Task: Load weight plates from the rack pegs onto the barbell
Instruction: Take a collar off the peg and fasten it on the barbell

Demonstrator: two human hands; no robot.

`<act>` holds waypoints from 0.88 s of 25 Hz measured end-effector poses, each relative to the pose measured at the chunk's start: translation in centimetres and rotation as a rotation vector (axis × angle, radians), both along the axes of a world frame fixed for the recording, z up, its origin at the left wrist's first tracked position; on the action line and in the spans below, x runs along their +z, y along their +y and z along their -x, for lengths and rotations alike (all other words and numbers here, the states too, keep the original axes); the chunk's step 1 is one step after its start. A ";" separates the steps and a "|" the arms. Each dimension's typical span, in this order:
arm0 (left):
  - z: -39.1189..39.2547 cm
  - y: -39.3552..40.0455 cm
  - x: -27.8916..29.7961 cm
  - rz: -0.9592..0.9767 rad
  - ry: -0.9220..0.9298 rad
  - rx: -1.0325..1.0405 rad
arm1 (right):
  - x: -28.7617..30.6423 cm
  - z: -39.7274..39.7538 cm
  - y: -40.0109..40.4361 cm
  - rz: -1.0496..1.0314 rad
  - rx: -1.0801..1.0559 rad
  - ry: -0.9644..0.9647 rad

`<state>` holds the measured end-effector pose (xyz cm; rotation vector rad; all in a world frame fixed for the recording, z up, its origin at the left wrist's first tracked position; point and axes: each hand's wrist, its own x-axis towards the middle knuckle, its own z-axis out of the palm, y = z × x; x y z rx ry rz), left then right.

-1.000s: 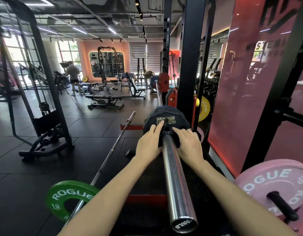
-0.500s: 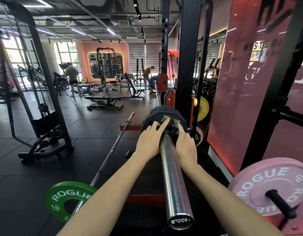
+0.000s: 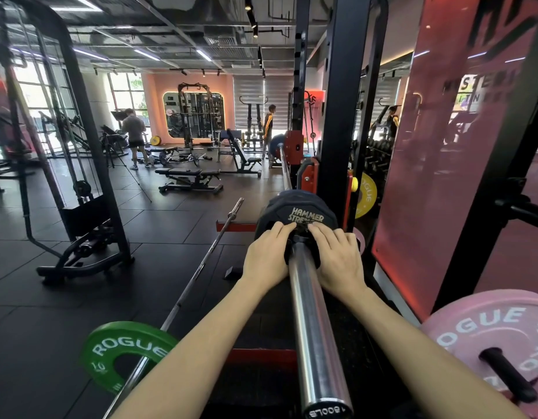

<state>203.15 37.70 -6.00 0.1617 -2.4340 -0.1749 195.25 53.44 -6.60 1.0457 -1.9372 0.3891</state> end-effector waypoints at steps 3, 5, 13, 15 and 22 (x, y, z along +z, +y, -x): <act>0.0 -0.1 -0.5 -0.040 0.002 0.011 | 0.8 0.2 0.1 -0.098 -0.002 0.046; -0.1 -0.2 -0.7 -0.040 0.001 0.006 | 1.2 0.2 0.1 -0.177 -0.031 0.050; -0.5 -0.8 -0.8 0.006 -0.013 -0.001 | 1.6 0.4 0.2 -0.256 -0.053 0.049; -0.5 -0.8 -0.8 0.000 0.005 -0.001 | 1.4 0.5 -0.1 -0.223 -0.028 0.046; -0.4 -0.9 0.0 0.056 0.006 -0.007 | 0.8 0.5 -0.2 -0.157 0.003 0.022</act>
